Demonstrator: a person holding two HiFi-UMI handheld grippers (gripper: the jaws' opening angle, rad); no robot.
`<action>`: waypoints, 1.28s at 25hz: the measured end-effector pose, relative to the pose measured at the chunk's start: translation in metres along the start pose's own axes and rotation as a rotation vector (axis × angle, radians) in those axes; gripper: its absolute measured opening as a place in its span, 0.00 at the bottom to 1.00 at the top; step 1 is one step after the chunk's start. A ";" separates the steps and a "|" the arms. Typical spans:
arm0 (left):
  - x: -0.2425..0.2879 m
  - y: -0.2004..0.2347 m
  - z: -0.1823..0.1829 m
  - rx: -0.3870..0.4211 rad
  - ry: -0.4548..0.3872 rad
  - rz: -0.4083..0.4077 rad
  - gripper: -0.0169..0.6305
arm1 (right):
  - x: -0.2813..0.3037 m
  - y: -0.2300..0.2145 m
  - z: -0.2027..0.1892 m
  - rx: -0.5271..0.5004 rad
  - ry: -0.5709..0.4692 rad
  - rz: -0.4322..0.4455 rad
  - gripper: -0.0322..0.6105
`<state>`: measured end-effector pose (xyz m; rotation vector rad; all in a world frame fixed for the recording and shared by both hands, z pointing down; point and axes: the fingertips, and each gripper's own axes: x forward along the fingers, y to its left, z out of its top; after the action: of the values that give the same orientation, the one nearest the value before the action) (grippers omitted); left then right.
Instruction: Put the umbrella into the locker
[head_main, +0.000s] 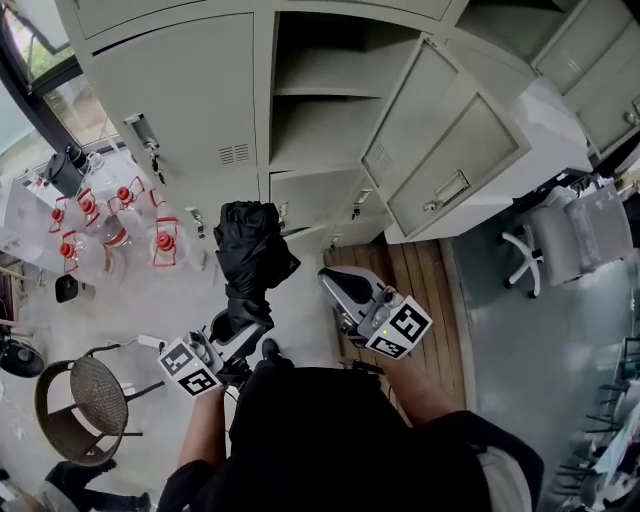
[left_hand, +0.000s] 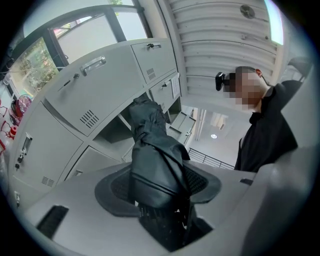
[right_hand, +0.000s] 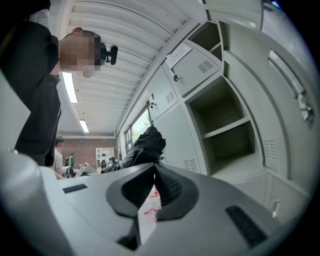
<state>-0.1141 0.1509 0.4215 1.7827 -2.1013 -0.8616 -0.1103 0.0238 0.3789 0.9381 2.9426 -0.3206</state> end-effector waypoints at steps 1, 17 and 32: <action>0.004 0.008 0.001 0.001 0.019 -0.002 0.41 | 0.003 -0.005 0.000 -0.003 0.001 -0.017 0.07; 0.095 0.103 -0.008 -0.068 0.197 -0.020 0.41 | 0.028 -0.103 0.012 -0.117 0.034 -0.156 0.07; 0.200 0.157 0.008 -0.123 0.201 0.226 0.41 | 0.050 -0.165 0.048 -0.116 -0.035 0.088 0.07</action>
<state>-0.2893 -0.0273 0.4712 1.4699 -2.0243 -0.7037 -0.2477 -0.0884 0.3575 1.0310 2.8425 -0.1594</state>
